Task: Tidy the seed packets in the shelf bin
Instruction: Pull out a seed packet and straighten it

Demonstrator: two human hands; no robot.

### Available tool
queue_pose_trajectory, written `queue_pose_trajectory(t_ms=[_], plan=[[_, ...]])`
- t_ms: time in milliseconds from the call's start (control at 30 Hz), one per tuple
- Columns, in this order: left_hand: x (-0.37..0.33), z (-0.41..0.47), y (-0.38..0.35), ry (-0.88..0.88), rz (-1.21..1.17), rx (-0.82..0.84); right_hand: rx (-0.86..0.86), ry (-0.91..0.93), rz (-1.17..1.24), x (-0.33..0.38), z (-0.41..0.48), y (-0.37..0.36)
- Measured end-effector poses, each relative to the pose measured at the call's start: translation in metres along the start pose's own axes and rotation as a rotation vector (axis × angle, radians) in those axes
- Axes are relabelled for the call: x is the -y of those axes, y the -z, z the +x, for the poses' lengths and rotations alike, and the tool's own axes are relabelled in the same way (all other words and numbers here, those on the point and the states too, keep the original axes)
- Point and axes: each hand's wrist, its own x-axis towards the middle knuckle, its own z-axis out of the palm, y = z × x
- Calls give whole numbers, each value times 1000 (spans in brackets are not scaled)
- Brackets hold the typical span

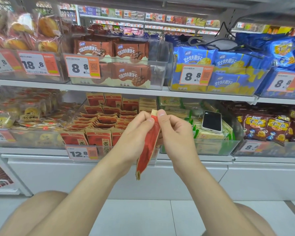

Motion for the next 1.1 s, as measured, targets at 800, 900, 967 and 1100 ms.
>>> queue_pose_trajectory(t_ms=[800,900,967,1100], plan=[[-12,17,25,125,-405,-340,422,-177,-149,-8,-4,7],[-11,16,31,145,-293,-207,312,-177,-45,-8,-3,6],[-10,12,32,179,-214,-113,170,-137,-37,-10,1,7],[-4,6,27,185,-138,-10,60,0,-195,-15,10,13]])
